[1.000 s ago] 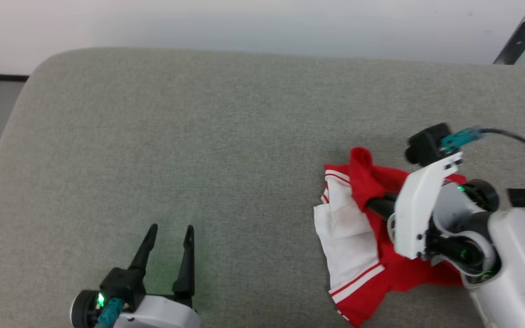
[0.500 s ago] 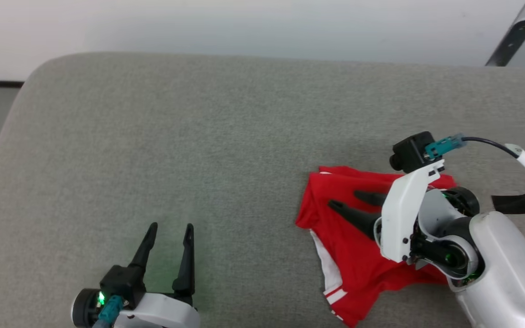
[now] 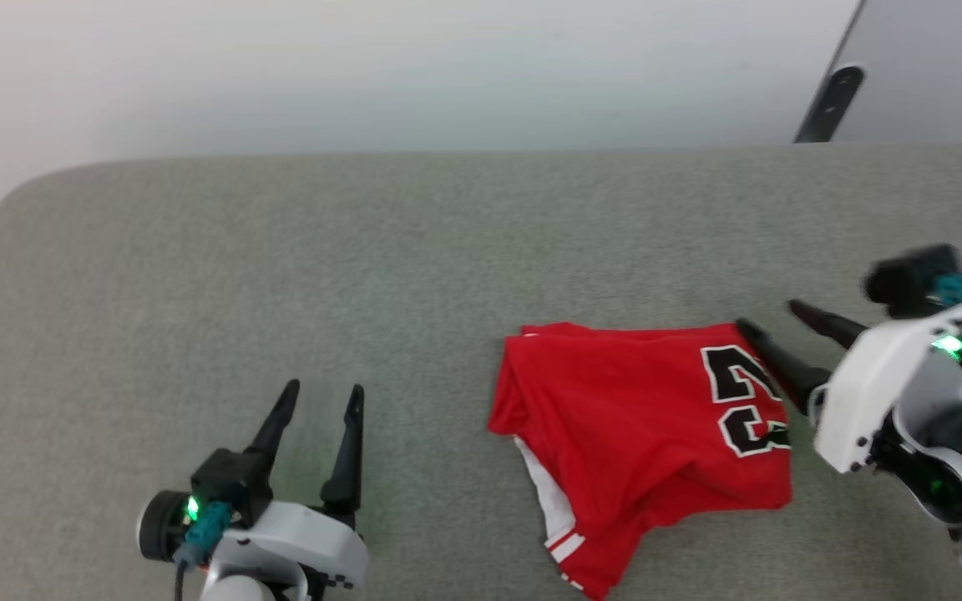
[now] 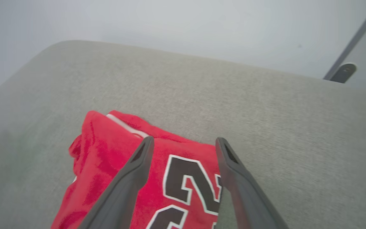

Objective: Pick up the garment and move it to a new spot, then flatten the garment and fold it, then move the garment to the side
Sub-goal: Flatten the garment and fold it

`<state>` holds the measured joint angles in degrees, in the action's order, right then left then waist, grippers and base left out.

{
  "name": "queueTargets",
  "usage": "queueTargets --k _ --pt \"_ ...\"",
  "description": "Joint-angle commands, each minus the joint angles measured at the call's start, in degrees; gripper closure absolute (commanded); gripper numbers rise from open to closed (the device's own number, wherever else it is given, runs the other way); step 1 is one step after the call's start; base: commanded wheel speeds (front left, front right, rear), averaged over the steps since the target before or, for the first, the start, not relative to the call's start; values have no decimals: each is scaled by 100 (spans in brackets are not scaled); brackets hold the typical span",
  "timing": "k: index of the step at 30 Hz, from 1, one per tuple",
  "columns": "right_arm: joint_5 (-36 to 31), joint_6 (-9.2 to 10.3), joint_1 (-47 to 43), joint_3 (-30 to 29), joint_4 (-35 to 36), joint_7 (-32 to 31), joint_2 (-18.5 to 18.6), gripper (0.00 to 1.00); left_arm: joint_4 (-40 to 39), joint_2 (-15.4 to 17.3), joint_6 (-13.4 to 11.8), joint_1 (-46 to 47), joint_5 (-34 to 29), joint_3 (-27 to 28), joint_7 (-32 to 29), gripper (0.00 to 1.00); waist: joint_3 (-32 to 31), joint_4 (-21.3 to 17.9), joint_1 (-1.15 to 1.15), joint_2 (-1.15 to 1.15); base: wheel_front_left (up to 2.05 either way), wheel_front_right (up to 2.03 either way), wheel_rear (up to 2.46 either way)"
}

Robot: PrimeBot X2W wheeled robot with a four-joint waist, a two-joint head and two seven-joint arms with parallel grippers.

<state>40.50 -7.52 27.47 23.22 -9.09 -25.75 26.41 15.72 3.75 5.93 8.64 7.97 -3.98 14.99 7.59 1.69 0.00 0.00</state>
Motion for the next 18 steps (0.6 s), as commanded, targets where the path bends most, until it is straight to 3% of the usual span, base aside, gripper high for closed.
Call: queueTargets --k 1,9,18 --pt "2 7 -210 -97 -192 362 -41 0 98 68 29 101 -28 11 22 0 -185 -218 0 0 0 0 0" --pt "-35 7 -775 -423 -506 1465 17 0 443 304 62 190 73 151 22 0 -481 -502 0 0 0 0 0" --pt "-145 7 -1703 -997 -472 2358 -194 0 393 447 -46 -612 160 324 11 0 -800 -713 0 0 0 0 0"
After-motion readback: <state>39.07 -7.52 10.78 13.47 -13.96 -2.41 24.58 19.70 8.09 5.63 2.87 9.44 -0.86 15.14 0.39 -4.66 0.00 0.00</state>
